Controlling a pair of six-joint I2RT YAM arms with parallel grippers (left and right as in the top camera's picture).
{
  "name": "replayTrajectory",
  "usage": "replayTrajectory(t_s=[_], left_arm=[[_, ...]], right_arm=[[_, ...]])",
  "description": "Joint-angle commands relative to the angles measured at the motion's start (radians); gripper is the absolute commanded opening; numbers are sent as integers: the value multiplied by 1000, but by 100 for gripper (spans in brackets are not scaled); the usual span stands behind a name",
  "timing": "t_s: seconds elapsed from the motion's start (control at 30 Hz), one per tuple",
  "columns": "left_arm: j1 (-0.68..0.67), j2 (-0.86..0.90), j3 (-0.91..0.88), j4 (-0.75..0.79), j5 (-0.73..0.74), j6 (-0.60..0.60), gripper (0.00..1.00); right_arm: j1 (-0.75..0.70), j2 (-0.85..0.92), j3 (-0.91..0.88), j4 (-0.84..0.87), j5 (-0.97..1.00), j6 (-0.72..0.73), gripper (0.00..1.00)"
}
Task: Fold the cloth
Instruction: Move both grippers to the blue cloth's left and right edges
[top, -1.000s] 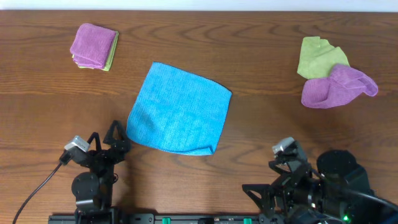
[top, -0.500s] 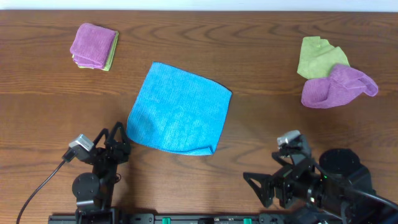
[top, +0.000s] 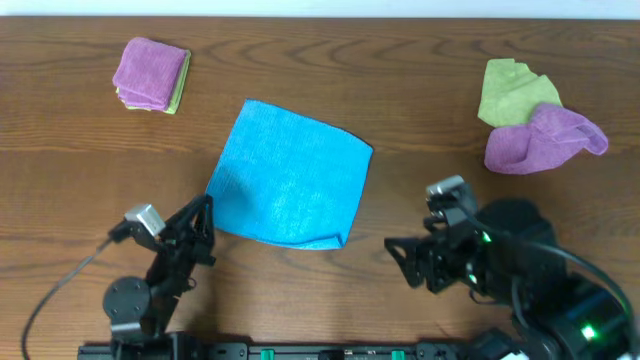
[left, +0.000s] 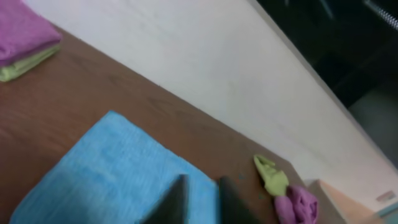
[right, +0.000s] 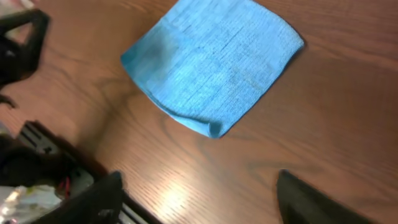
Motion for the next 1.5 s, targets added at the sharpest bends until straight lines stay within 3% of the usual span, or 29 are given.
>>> replayTrajectory(t_s=[0.0, 0.1, 0.27, 0.3, 0.37, 0.43, 0.5, 0.53, 0.73, 0.77, 0.83, 0.87, 0.97, 1.1, 1.23, 1.37, 1.47], left_arm=[[1, 164, 123, -5, 25, 156, 6], [1, 380, 244, -7, 41, 247, 6], [1, 761, 480, -53, 131, 393, 8], [1, 846, 535, -65, 136, 393, 19], [2, 950, 602, -68, 145, 392, 21], [2, 1010, 639, -38, 161, 386, 55], [2, 1021, 641, 14, 155, 381, 78], [2, 1021, 641, 39, 146, 381, 96], [2, 1021, 641, 137, 182, 322, 97], [2, 1021, 641, 128, 207, 322, 86], [-6, 1022, 641, 66, 196, 322, 23], [-13, 1027, 641, 32, 153, 321, 6], [-57, 1063, 641, -16, -16, 335, 6], [-148, 1126, 651, -26, -122, 380, 5], [-270, 1250, 782, -169, -256, 535, 5], [-346, 1399, 968, -338, -456, 650, 5], [-359, 1479, 1049, -391, -494, 655, 5]], right_arm=[[6, 30, -2, 24, 5, 0, 61], [6, 45, -2, 63, 5, 6, 45], [5, 46, -2, 150, 10, 8, 45], [0, 46, -2, 161, 10, 8, 45], [-12, 47, -2, 165, 15, 7, 45], [-26, 51, -2, 165, 25, 7, 47], [-36, 57, -2, 169, 35, 7, 47], [-40, 60, -2, 172, 36, 7, 47], [-60, 84, -2, 194, 36, 7, 49], [-59, 90, -2, 198, 35, 7, 49], [-59, 109, -2, 206, 36, 7, 45], [-59, 122, -2, 206, 36, 8, 39], [-59, 178, -2, 203, 75, 26, 2], [-59, 254, -2, 201, 143, 60, 1], [-84, 327, -2, 208, 249, 60, 1], [-193, 363, -2, 232, 198, -8, 2], [-259, 407, -2, 254, 124, -81, 1]])
